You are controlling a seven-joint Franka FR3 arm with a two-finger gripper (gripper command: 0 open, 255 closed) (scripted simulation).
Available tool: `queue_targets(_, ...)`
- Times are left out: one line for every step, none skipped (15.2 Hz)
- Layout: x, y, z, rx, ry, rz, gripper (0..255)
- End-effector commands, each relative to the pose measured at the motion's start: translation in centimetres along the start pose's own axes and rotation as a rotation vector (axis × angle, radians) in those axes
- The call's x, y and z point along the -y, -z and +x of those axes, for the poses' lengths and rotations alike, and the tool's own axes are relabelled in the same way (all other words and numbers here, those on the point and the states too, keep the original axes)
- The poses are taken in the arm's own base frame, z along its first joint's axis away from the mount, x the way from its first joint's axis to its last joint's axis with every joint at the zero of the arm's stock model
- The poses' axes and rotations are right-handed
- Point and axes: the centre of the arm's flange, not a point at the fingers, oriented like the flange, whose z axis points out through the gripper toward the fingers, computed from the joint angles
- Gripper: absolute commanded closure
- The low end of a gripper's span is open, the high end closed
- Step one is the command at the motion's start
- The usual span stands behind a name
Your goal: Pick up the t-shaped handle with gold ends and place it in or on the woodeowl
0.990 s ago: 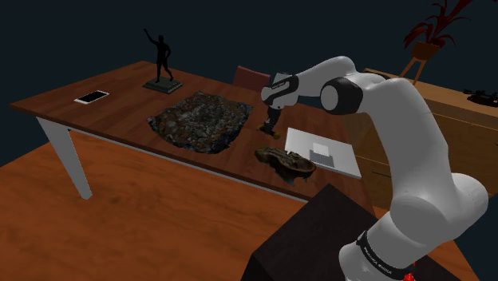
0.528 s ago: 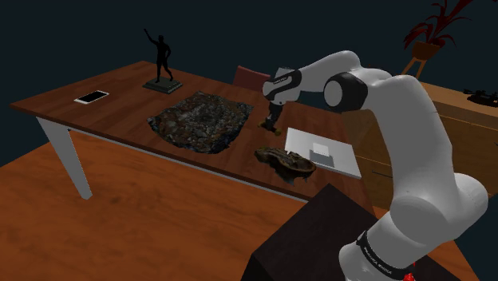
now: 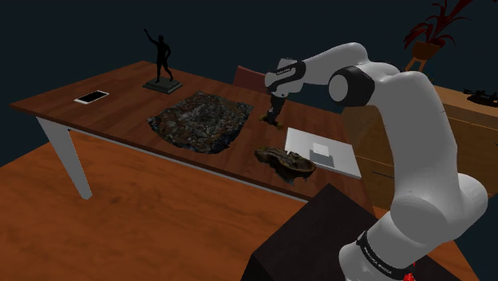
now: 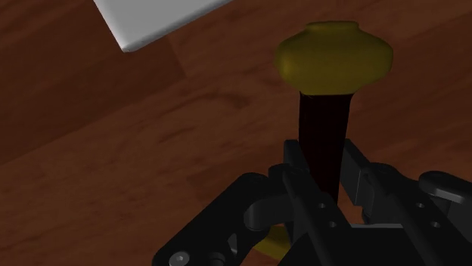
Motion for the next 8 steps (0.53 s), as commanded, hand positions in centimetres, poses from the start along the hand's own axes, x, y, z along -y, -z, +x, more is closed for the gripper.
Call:
queue_targets(0.0,1.1,0.0,0.000,0.000,0.000,255)
queue_targets(0.0,1.6,0.0,0.000,0.000,0.000,255)
queue_targets(0.0,2.1,0.0,0.000,0.000,0.000,255)
queue_targets(0.0,2.6,0.0,0.000,0.000,0.000,255)
queue_targets(0.0,3.2,0.0,0.000,0.000,0.000,255)
queue_targets(0.0,3.7,0.0,0.000,0.000,0.000,255)
queue_targets(0.0,4.2,0.0,0.000,0.000,0.000,255)
queue_targets(0.0,4.8,0.0,0.000,0.000,0.000,255)
